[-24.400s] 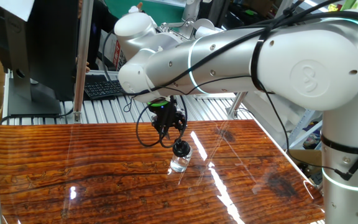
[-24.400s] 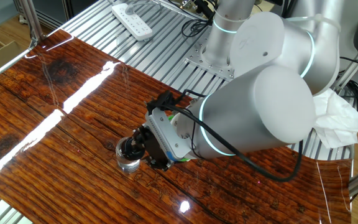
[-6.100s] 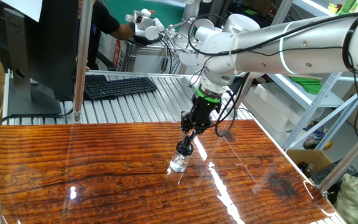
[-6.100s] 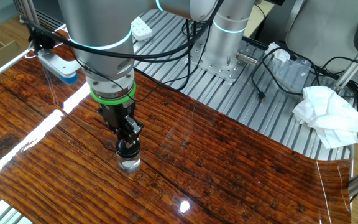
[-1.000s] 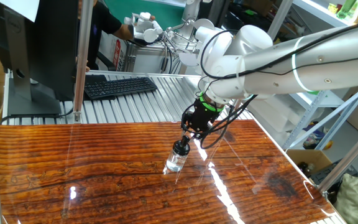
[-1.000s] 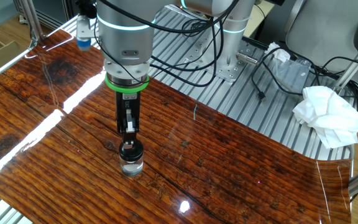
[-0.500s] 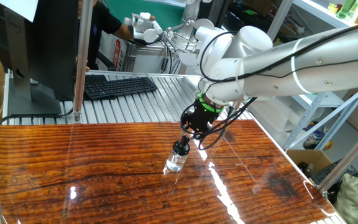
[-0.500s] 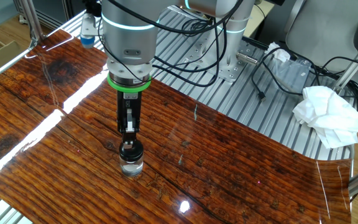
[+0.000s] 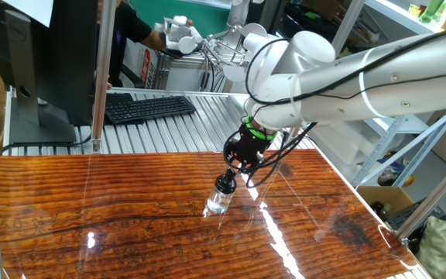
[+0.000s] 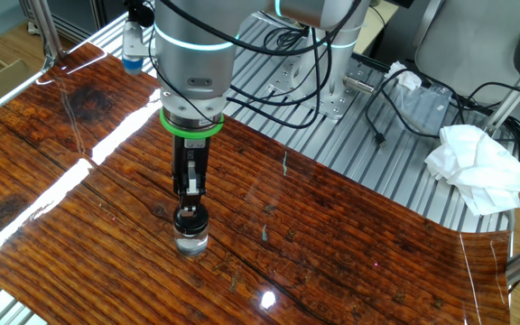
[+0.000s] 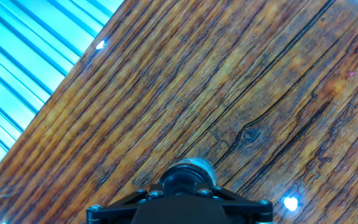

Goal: Screw the lid onto the jar

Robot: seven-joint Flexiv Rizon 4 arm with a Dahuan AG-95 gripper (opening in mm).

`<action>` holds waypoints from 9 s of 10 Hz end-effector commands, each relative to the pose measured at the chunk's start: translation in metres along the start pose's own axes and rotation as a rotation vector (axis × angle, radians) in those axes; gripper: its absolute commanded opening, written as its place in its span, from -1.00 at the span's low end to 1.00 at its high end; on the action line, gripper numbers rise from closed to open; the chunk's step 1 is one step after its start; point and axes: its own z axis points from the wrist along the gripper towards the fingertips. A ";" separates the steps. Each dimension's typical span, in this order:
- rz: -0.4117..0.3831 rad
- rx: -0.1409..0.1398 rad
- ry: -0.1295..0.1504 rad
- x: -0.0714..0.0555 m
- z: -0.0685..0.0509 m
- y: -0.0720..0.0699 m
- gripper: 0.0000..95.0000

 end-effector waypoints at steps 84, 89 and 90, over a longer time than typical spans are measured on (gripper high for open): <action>0.710 0.131 0.089 -0.002 0.041 0.001 -1.00; 0.751 0.138 0.082 -0.003 0.041 0.001 -1.00; 0.782 0.136 0.080 -0.003 0.041 0.000 -1.00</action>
